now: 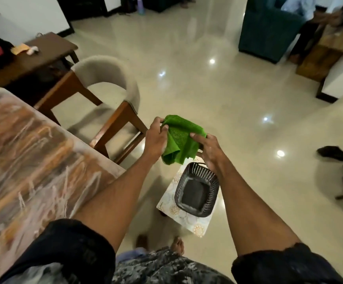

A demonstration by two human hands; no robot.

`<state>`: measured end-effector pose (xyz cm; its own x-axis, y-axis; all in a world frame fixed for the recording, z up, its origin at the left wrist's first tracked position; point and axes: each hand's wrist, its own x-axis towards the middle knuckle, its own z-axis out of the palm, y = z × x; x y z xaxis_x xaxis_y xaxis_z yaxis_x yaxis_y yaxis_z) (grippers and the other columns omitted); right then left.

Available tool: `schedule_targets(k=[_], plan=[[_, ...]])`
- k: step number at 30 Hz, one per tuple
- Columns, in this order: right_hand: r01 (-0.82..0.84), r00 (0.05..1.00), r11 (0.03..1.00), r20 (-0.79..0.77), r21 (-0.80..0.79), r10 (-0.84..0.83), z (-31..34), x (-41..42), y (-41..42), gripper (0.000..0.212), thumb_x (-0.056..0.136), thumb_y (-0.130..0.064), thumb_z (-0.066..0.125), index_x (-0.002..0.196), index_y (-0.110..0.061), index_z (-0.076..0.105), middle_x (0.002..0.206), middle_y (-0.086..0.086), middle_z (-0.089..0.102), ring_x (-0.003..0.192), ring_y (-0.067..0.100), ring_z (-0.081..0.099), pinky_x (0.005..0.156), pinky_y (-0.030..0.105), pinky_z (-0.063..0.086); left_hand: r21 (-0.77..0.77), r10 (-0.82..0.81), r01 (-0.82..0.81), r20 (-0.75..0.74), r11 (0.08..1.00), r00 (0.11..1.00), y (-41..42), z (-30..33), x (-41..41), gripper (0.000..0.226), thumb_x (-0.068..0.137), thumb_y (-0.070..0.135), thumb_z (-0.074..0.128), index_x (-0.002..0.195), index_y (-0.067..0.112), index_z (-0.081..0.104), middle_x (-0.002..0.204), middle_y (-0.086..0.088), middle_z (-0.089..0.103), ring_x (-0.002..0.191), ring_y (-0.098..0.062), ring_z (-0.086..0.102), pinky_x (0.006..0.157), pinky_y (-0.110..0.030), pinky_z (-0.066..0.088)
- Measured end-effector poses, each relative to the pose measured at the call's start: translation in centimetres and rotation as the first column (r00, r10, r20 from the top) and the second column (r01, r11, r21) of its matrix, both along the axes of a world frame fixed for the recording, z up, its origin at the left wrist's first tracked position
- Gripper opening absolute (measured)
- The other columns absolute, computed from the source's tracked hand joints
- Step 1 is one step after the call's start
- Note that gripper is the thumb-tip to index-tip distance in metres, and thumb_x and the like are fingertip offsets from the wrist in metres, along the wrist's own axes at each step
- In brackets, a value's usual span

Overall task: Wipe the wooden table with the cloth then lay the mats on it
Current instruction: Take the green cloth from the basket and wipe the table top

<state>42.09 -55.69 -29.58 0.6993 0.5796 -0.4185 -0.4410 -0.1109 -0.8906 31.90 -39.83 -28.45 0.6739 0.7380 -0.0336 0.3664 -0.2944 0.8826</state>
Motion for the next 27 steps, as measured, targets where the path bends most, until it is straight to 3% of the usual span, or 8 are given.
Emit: schedule_targets(k=[6,9,11,12,14,18,22,27], plan=[[-0.086,0.996,0.993,-0.017,0.079,0.087,1.5,-2.4,4.0,0.042,0.103,-0.022,0.068,0.139,-0.002,0.061,0.117,0.013,0.074,0.110,0.032,0.070,0.091,0.059,0.060,-0.416,0.215,-0.144,0.128,0.898,0.968,2.8,0.4,-3.8,0.017,0.110,0.006,0.049,0.118,0.006,0.064,0.094,-0.001,0.066,0.087,-0.017,0.064,0.064,-0.015,0.054],[-0.136,0.989,0.983,-0.047,0.123,0.142,1.0,-3.7,6.1,0.040,0.104,-0.021,0.067,0.138,-0.002,0.062,0.124,0.018,0.073,0.111,0.036,0.071,0.096,0.061,0.058,-0.677,0.290,-0.114,0.153,0.727,0.945,4.1,0.1,-7.5,0.016,0.100,0.002,0.064,0.116,0.005,0.067,0.099,-0.009,0.072,0.096,-0.029,0.068,0.075,-0.028,0.060],[-0.261,0.961,0.959,-0.067,0.108,0.269,0.4,-5.4,7.5,0.041,0.103,-0.024,0.068,0.140,-0.005,0.063,0.130,0.018,0.073,0.116,0.036,0.072,0.100,0.059,0.059,-0.757,0.297,-0.073,0.164,0.649,0.941,4.9,-0.1,-10.7,0.043,0.083,0.006,0.080,0.122,-0.003,0.067,0.114,-0.022,0.073,0.105,-0.041,0.069,0.087,-0.040,0.063],[-0.353,0.932,0.934,-0.062,0.057,0.356,-0.1,-6.5,8.3,0.042,0.102,-0.025,0.069,0.140,-0.009,0.063,0.131,0.017,0.074,0.118,0.036,0.073,0.100,0.058,0.059,-0.773,0.317,-0.070,0.175,0.631,0.932,5.4,-0.7,-12.4,0.052,0.079,0.005,0.081,0.127,-0.004,0.064,0.121,-0.026,0.071,0.110,-0.045,0.069,0.092,-0.045,0.063],[-0.527,0.850,0.848,-0.046,-0.050,0.525,-0.8,-9.0,9.6,0.046,0.096,-0.023,0.077,0.139,-0.015,0.065,0.130,0.015,0.075,0.118,0.035,0.073,0.098,0.055,0.061,-0.808,0.375,-0.117,0.136,0.578,0.917,5.3,-0.9,-16.0,0.040,0.091,-0.002,0.068,0.130,0.002,0.061,0.122,-0.022,0.069,0.111,-0.043,0.068,0.090,-0.048,0.063],[-0.618,0.784,0.776,-0.022,-0.125,0.620,-2.4,-15.5,12.7,0.051,0.089,-0.007,0.081,0.136,-0.014,0.064,0.129,0.014,0.075,0.108,0.031,0.075,0.079,0.044,0.065,-0.830,0.462,-0.197,0.081,0.522,0.883,5.3,-2.7,-24.1,0.054,0.091,-0.006,0.059,0.141,0.012,0.055,0.126,-0.017,0.065,0.115,-0.038,0.064,0.109,-0.065,0.051],[-0.687,0.720,0.712,-0.006,-0.145,0.694,-3.0,-23.4,16.1,0.049,0.090,0.003,0.075,0.136,-0.012,0.063,0.121,0.014,0.077,0.103,0.033,0.076,0.078,0.050,0.066,-0.696,0.575,-0.437,-0.043,0.569,0.817,8.3,-5.8,-32.3,0.062,0.088,-0.023,0.051,0.142,0.008,0.056,0.138,-0.017,0.066,0.119,-0.036,0.065,0.100,-0.052,0.058],[-0.766,0.624,0.620,0.036,-0.168,0.781,-3.0,-33.8,19.3,0.040,0.092,0.008,0.070,0.124,-0.015,0.066,0.113,0.016,0.077,0.096,0.031,0.078,0.067,0.042,0.066,-0.571,0.560,-0.528,-0.138,0.628,0.817,9.5,-8.4,-44.1,0.066,0.090,-0.023,0.057,0.148,0.006,0.053,0.148,-0.015,0.060,0.134,-0.036,0.059,0.105,-0.049,0.055]])
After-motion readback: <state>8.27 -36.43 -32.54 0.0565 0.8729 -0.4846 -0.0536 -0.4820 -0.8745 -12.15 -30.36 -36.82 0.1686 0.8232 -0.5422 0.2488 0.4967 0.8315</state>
